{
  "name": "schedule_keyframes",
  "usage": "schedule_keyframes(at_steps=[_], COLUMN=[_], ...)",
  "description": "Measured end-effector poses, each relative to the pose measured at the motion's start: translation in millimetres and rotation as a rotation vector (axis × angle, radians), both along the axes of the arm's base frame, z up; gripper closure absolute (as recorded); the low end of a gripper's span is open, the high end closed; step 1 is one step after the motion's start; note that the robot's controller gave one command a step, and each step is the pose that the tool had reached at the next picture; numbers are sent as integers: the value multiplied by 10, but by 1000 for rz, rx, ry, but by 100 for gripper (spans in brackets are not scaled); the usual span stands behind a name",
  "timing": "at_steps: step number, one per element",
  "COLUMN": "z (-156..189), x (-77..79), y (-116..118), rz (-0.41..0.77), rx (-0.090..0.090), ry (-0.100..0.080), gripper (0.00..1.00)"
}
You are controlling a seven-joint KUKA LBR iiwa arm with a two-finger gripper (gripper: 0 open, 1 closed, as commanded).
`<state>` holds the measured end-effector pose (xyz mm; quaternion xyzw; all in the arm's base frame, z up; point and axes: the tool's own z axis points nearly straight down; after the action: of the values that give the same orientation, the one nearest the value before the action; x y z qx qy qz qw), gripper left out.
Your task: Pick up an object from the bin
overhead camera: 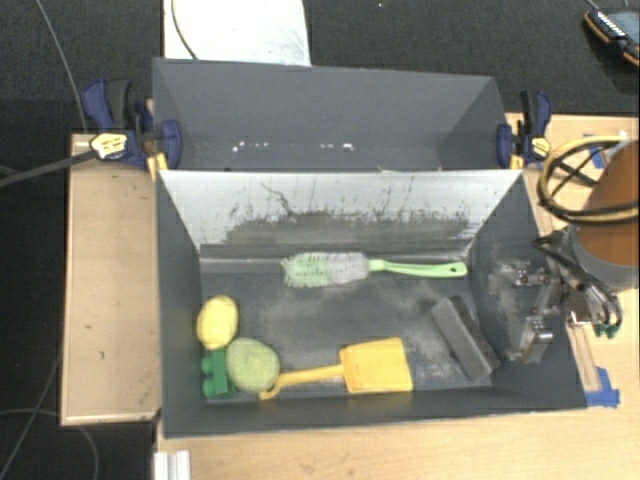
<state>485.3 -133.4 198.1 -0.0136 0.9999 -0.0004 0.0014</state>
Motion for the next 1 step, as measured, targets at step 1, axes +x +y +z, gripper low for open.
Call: schedule_keyframes(at_steps=[1], z=[0], x=[0], y=[0], rz=[1], rx=[0], ry=[0], gripper=[0])
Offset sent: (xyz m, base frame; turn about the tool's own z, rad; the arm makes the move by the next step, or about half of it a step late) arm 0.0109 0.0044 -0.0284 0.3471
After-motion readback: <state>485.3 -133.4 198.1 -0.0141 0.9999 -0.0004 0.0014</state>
